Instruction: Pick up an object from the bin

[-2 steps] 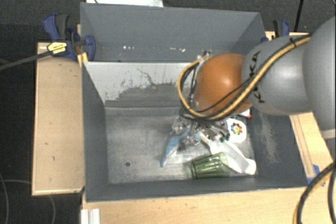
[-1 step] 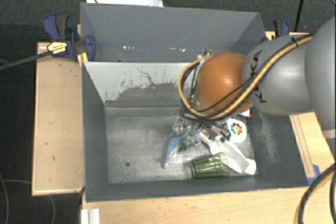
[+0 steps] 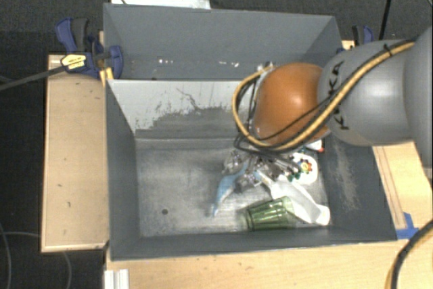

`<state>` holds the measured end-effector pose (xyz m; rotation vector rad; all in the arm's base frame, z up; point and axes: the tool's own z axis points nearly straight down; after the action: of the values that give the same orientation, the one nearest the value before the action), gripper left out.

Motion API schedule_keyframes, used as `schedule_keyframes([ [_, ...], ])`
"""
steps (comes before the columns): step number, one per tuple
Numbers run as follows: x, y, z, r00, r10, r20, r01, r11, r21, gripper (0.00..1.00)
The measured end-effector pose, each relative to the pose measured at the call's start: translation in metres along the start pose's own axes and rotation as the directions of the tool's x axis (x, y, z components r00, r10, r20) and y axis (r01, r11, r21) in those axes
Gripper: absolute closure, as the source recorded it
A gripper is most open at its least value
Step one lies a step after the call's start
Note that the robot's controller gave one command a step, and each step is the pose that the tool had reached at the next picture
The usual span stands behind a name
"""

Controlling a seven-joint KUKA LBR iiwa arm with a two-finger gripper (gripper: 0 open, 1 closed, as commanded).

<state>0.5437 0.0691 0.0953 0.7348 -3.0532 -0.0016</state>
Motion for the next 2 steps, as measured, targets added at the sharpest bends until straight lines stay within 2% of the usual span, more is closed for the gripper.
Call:
schedule_keyframes([
  [2, -0.0022, -0.0008, -0.0229, 1.0, 0.003, 0.008, -0.003, 1.0, 0.003, 1.0],
])
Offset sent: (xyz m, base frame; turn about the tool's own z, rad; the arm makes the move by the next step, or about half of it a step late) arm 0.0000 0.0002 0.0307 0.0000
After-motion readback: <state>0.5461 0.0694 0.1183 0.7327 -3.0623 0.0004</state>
